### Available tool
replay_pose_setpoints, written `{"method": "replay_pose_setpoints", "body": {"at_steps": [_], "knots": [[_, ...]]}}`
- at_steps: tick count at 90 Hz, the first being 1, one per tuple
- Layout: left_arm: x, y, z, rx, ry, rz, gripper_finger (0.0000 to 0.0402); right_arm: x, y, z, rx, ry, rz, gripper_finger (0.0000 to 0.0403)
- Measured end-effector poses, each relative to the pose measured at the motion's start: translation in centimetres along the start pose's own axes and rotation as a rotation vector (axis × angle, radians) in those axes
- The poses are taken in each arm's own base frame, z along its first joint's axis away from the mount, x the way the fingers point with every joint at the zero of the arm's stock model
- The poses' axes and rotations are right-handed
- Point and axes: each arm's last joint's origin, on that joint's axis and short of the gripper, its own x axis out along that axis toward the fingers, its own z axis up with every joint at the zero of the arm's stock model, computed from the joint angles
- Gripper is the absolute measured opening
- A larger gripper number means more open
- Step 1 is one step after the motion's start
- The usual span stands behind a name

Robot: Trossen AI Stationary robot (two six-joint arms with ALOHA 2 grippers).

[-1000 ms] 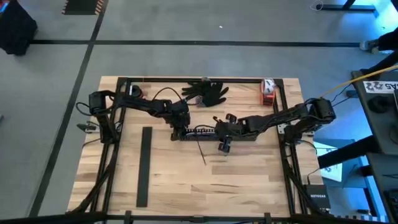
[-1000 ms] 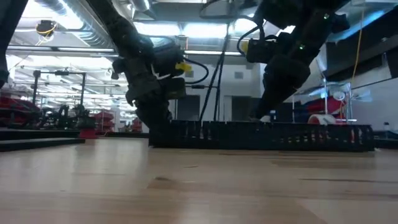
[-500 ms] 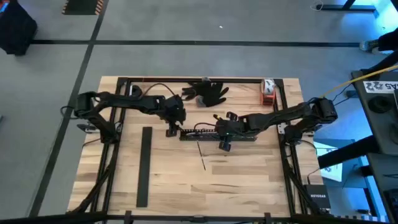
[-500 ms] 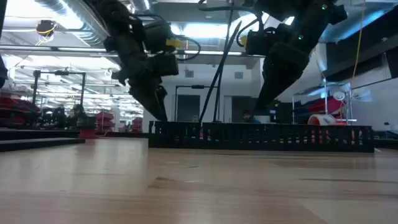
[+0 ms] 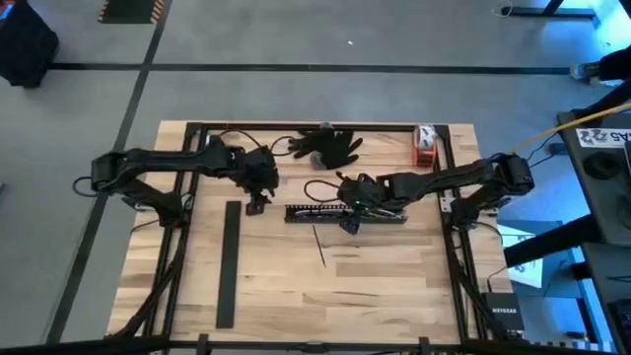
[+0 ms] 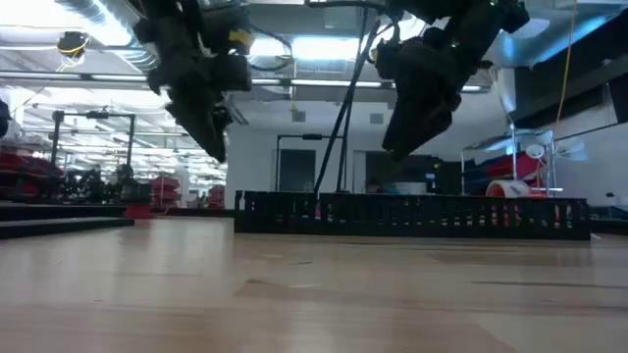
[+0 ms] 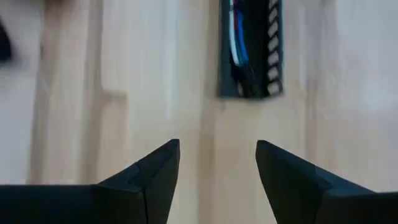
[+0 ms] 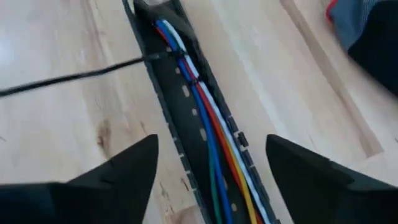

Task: Ziptie cables
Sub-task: Close the cable duct

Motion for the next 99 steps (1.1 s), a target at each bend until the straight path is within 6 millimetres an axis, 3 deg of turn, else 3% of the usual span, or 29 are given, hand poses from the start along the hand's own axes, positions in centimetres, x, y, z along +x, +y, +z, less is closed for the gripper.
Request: {"method": "replay_pose_setpoints", "body": {"at_steps": [18, 42, 75, 99], "knots": [[-1.3, -2.5, -2.7, 0.102, 0.246, -0.083, 0.0208, 0.0, 0.1, -0.2, -0.036, 0.027, 0.031, 0.0295], [-0.6, -6.7, -7.5, 0.268, 0.467, -0.169, 0.0208, 0.2, 0.2, 0.0, -0.084, 0.007, 0.04, 0.0279], [0.6, -10.4, -5.4, 0.529, 0.206, -0.144, 0.0208, 0.2, 0.2, 0.0, -0.179, 0.006, 0.042, 0.0275], [4.4, -11.5, -6.4, 0.807, 0.248, -0.217, 0.0208, 0.2, 0.2, 0.1, -0.044, 0.003, 0.047, 0.0275]]}}
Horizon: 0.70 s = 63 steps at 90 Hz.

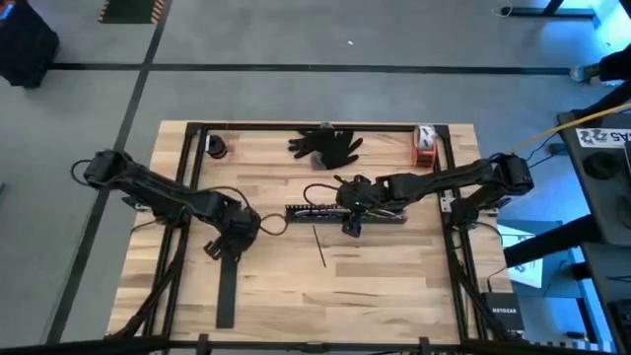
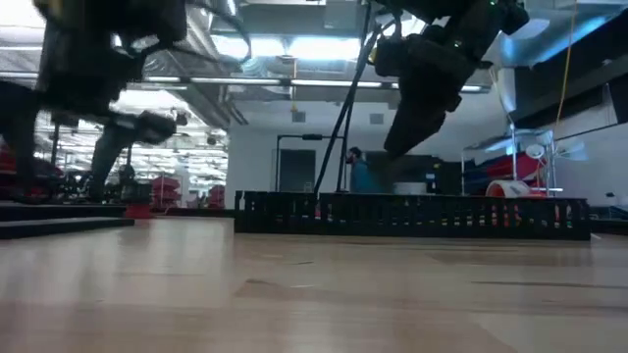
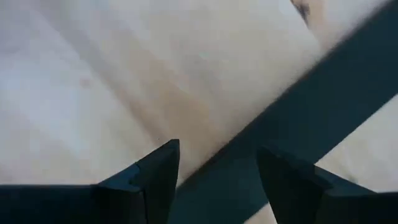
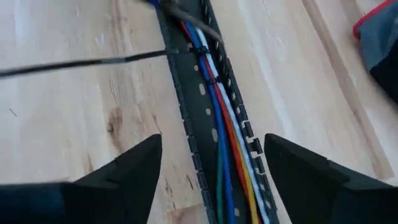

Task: Ziptie cables
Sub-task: Close the cable duct

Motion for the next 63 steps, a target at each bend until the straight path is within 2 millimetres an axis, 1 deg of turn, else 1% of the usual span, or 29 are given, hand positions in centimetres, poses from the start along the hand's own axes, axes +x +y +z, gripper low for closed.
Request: {"method": "replay_pose_setpoints", "body": {"at_steps": [6, 13, 22, 31, 43, 56, 63], "knots": [[0.8, 0.1, 0.0, 0.076, 0.012, -0.008, 0.0208, 0.0, 0.1, 0.1, 0.065, -0.01, 0.017, 0.0275], [1.4, 0.3, 0.3, 0.108, -0.009, 0.006, 0.0208, -0.1, 0.3, 0.4, 0.124, -0.027, 0.046, 0.0275], [1.3, 0.7, 1.2, 0.022, -0.094, 0.062, 0.0208, -0.9, 1.0, 1.5, 0.151, -0.052, 0.065, 0.0275], [1.7, 0.7, 1.2, -0.067, -0.096, 0.055, 0.0208, -2.3, 2.0, 2.5, 0.146, -0.064, 0.054, 0.0275], [1.8, 0.9, 1.4, -0.132, -0.139, 0.07, 0.0208, -4.3, 3.4, 3.8, 0.105, -0.101, 0.019, 0.0275], [1.7, 1.5, 2.1, -0.281, -0.247, 0.103, 0.0208, -5.8, 4.7, 4.4, 0.073, -0.136, -0.014, 0.0275], [1.6, 1.9, 2.5, -0.371, -0.299, 0.115, 0.0208, -6.1, 5.5, 4.1, 0.058, -0.152, -0.034, 0.0275]]}}
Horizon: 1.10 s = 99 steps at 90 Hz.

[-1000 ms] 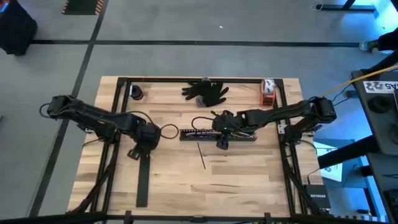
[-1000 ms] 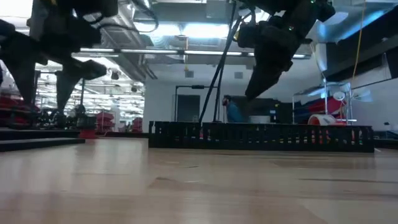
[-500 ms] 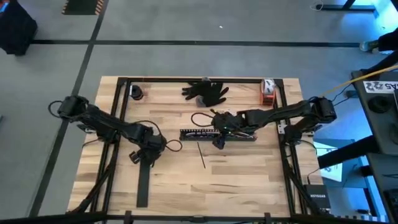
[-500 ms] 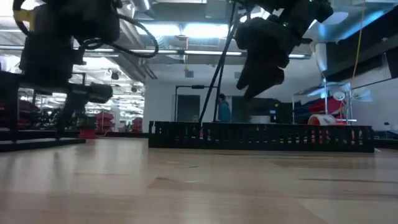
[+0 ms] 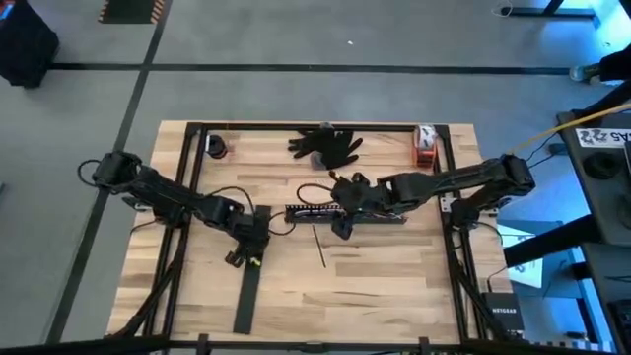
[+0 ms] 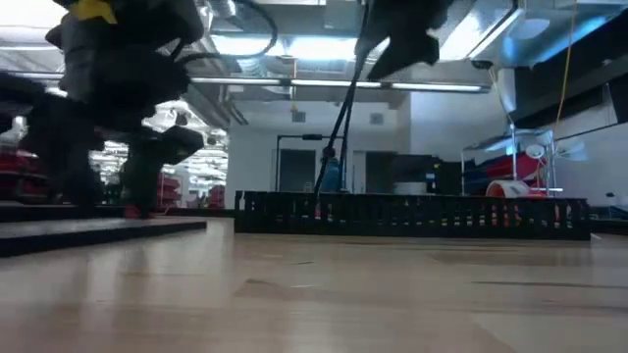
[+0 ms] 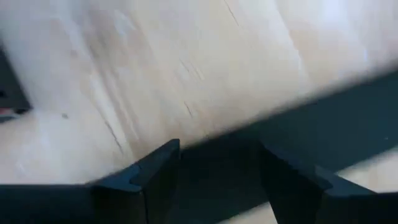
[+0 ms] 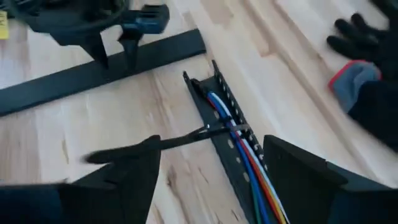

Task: Ziptie cables
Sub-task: Close the cable duct

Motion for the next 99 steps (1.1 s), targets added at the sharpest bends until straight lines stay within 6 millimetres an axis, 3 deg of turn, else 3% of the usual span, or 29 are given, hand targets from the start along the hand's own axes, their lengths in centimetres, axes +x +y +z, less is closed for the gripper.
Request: {"method": "replay_pose_setpoints", "body": {"at_steps": [22, 33, 55, 99], "knots": [[0.3, 0.9, 0.1, -0.209, -0.014, 0.049, 0.0208, -0.2, 1.3, -1.1, 0.009, -0.007, -0.05, 0.0275], [0.3, 1.2, -0.1, -0.234, 0.02, 0.052, 0.0208, -0.3, 1.5, -1.2, 0.024, -0.023, -0.057, 0.0275], [-1.9, 0.6, 1.4, -0.068, 0.024, 0.037, 0.0208, -0.5, 2.0, -1.7, 0.017, 0.01, -0.038, 0.0275], [-1.3, -3.9, 1.0, 0.141, 0.042, -0.143, 0.0208, -0.5, 2.0, -1.9, 0.011, 0.047, -0.003, 0.0275]]}}
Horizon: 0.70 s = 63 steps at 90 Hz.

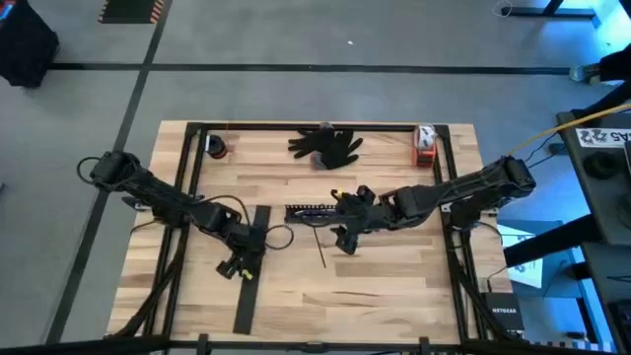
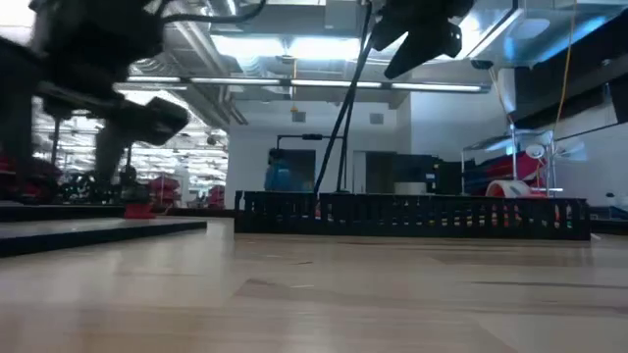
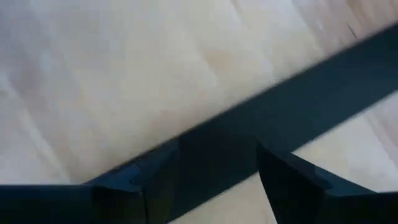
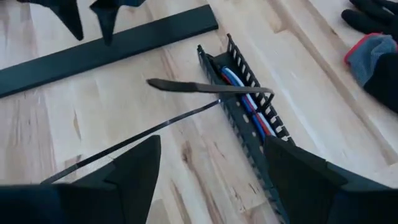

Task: Ziptie cables
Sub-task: Close the cable duct

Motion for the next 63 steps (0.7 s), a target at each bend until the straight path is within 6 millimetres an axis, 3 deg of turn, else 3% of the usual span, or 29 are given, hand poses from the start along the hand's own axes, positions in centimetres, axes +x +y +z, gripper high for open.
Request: {"method": "replay_pose_setpoints", "body": {"at_steps": [20, 39, 48, 63], "knots": [[1.1, -1.0, 0.0, 0.046, -0.033, 0.045, 0.0208, 0.0, 0.0, 0.0, -0.04, 0.0, 0.0, 0.0275], [3.6, -0.6, -0.1, 0.065, -0.001, 0.045, 0.0208, -0.1, 0.3, -0.2, -0.064, 0.009, 0.011, 0.0275], [4.7, -0.4, -0.3, -0.054, 0.028, 0.043, 0.0208, -0.3, 0.6, -0.7, -0.083, 0.027, 0.009, 0.0275], [5.4, 0.3, 0.0, -0.396, -0.018, 0.072, 0.0208, -0.5, 0.9, -1.2, -0.106, 0.035, -0.005, 0.0275]]}}
